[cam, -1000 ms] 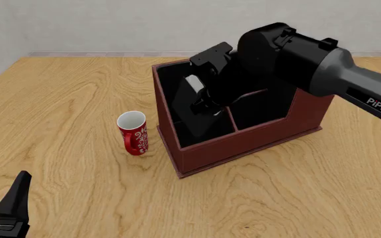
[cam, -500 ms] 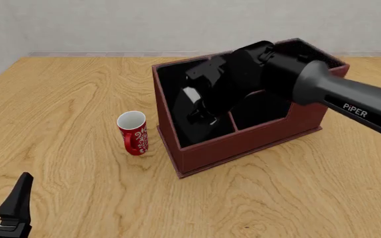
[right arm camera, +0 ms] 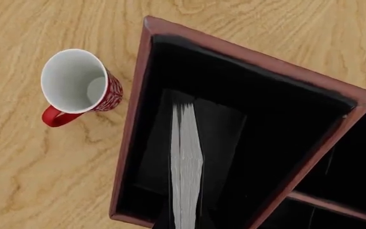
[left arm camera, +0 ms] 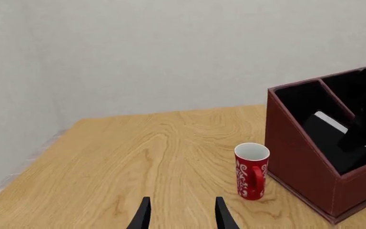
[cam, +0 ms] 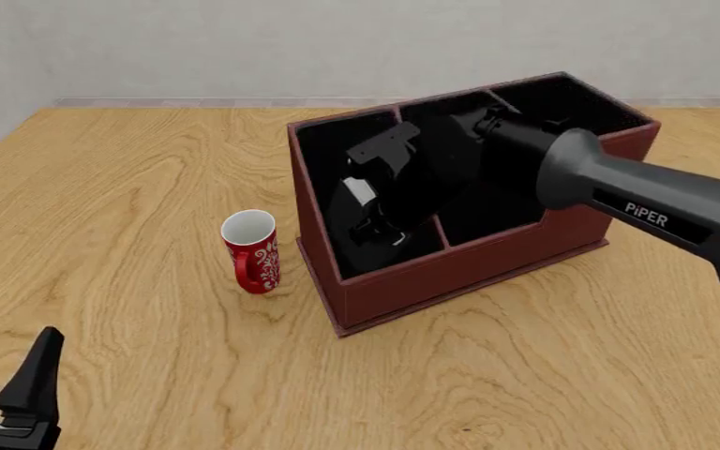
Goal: Pick up the book and place it in the left compartment of the caddy.
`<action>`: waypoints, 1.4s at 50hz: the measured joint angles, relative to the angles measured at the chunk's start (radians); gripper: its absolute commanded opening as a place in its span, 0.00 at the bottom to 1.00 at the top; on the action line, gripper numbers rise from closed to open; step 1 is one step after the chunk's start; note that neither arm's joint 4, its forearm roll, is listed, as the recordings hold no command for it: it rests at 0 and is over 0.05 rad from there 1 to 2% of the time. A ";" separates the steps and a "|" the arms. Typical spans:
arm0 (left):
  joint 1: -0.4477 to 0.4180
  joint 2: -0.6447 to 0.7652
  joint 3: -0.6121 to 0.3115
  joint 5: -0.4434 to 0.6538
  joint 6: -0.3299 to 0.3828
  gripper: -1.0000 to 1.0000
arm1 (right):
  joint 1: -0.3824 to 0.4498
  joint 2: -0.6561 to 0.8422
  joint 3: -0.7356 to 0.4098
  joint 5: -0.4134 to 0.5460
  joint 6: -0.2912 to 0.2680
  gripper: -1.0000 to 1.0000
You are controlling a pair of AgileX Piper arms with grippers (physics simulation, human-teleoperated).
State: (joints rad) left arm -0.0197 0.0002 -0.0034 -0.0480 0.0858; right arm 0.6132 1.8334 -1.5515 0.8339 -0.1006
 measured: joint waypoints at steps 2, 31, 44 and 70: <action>0.000 0.000 0.000 0.000 0.000 1.00 | 0.001 -0.001 0.002 -0.003 0.001 0.00; -0.003 0.000 -0.001 0.003 0.001 1.00 | 0.001 0.004 -0.018 0.008 0.006 1.00; -0.005 0.000 -0.005 0.002 0.001 1.00 | -0.007 -0.008 -0.079 0.060 -0.010 1.00; -0.027 0.000 -0.045 0.014 0.001 1.00 | 0.013 -0.164 -0.122 0.164 -0.011 1.00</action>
State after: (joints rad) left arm -0.0464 0.0003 -0.0480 -0.0341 0.0865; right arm 0.6263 1.6689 -1.6738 0.9974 -0.1120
